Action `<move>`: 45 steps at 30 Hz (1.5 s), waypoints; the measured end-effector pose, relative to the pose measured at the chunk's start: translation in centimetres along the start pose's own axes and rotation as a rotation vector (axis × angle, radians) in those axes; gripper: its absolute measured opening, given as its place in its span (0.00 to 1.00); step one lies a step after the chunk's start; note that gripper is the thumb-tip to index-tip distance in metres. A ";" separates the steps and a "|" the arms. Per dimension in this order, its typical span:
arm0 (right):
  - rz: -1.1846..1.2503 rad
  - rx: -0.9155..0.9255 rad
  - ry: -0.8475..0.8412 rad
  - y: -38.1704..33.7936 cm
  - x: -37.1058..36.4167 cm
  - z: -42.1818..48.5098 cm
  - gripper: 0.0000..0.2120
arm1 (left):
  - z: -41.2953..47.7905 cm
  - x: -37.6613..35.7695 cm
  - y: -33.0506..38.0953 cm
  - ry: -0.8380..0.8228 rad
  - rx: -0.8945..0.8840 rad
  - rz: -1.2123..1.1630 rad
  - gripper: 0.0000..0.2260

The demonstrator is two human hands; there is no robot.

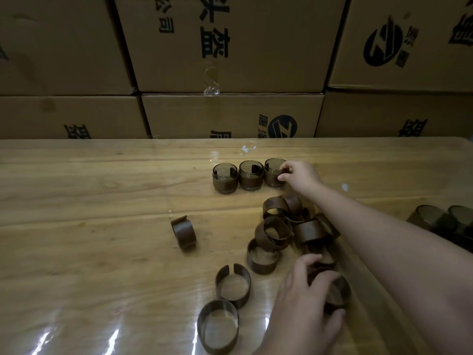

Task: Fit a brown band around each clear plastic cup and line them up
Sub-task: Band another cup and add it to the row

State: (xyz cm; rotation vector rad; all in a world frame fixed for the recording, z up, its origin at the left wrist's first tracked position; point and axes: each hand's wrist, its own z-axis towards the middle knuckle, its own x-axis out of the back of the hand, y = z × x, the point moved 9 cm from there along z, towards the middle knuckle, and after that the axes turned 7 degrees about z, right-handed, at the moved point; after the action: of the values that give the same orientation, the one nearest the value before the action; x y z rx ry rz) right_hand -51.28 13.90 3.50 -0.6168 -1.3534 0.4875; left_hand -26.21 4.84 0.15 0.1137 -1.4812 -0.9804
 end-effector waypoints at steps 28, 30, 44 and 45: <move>0.506 0.152 0.267 1.1 7.1 -22.6 0.08 | -1.8 2.6 2.1 0.276 -0.098 0.190 0.08; 0.437 0.105 0.297 2.2 7.6 -23.3 0.07 | -1.7 2.6 1.9 0.265 -0.058 0.206 0.08; -0.706 -0.301 0.039 6.3 13.9 -31.8 0.19 | -1.6 3.3 1.5 0.284 -0.069 0.019 0.09; -0.688 -0.310 0.010 6.7 13.8 -32.0 0.19 | -1.7 3.5 1.3 0.313 -0.065 -0.011 0.09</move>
State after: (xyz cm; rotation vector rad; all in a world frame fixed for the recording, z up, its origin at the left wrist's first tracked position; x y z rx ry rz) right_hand -17.33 23.86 6.09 -0.3616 -1.5403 -0.2858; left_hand -24.88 2.72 3.43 0.2184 -1.1623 -0.9696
